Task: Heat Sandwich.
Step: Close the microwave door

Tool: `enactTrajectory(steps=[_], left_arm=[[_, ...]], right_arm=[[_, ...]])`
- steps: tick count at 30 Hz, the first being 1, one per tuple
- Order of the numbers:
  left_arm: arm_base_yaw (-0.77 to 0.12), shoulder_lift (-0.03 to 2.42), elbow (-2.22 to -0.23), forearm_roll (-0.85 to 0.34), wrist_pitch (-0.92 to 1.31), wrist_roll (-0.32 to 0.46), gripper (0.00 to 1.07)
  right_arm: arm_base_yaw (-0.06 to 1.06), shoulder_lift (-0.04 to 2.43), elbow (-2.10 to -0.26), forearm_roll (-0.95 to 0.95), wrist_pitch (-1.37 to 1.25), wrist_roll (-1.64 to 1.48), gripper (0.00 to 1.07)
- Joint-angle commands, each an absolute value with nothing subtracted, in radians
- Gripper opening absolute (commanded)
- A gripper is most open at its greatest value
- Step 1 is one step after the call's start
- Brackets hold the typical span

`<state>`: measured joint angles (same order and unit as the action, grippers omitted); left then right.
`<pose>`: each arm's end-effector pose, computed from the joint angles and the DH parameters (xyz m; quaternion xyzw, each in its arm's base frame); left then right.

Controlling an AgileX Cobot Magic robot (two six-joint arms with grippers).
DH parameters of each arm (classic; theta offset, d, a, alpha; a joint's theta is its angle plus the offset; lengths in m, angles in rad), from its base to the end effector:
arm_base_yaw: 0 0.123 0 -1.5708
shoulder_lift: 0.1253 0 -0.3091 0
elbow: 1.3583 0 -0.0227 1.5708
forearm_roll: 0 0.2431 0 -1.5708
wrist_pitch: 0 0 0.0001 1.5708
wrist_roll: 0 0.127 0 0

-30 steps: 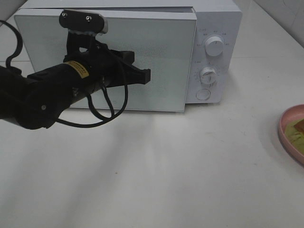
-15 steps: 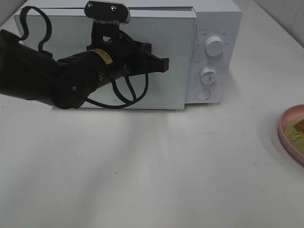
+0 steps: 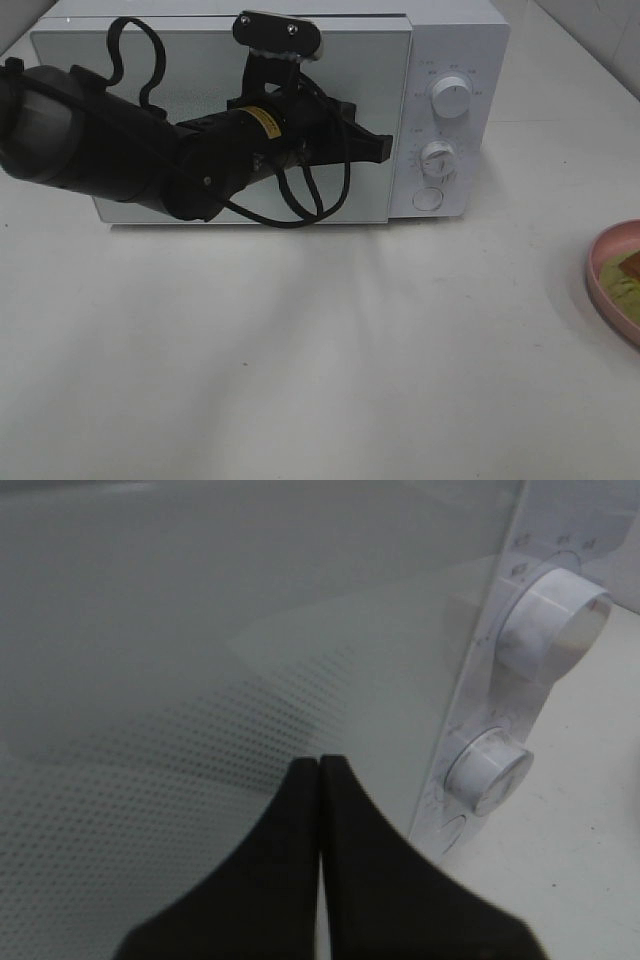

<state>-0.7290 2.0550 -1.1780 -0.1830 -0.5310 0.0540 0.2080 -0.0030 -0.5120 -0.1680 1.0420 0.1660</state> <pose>0.3704 -0.3151 0.1864 0.2173 0.7640 -0.2119 0.5694 -0.0014 -0.0190 0.2642 -0.0146 0.8412 0.0169 0.5402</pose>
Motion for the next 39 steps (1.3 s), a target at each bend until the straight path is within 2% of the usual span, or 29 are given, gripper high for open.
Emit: enactTrajectory(steps=[1, 9, 22, 32, 39], left_arm=[[-0.708, 2.069, -1.219, -0.242, -0.573, 0.055, 0.0], [-0.658, 2.09, -1.262, -0.28, -0.556, 0.051, 0.0], [-0.665, 2.087, -1.26, -0.26, -0.545, 0.055, 0.0], [-0.702, 2.051, -1.246, -0.26, -0.493, 0.077, 0.0], [-0.736, 1.974, -1.135, -0.265, -0.492, 0.085, 0.0]], right_arm=[[0.201, -0.032, -0.51, -0.171, 1.032, 0.167, 0.75], [0.201, -0.032, -0.51, -0.171, 1.032, 0.167, 0.75], [0.201, -0.032, -0.51, -0.171, 1.032, 0.167, 0.75], [0.201, -0.032, -0.51, -0.171, 1.032, 0.167, 0.75], [0.201, -0.032, -0.51, -0.171, 1.032, 0.167, 0.75]])
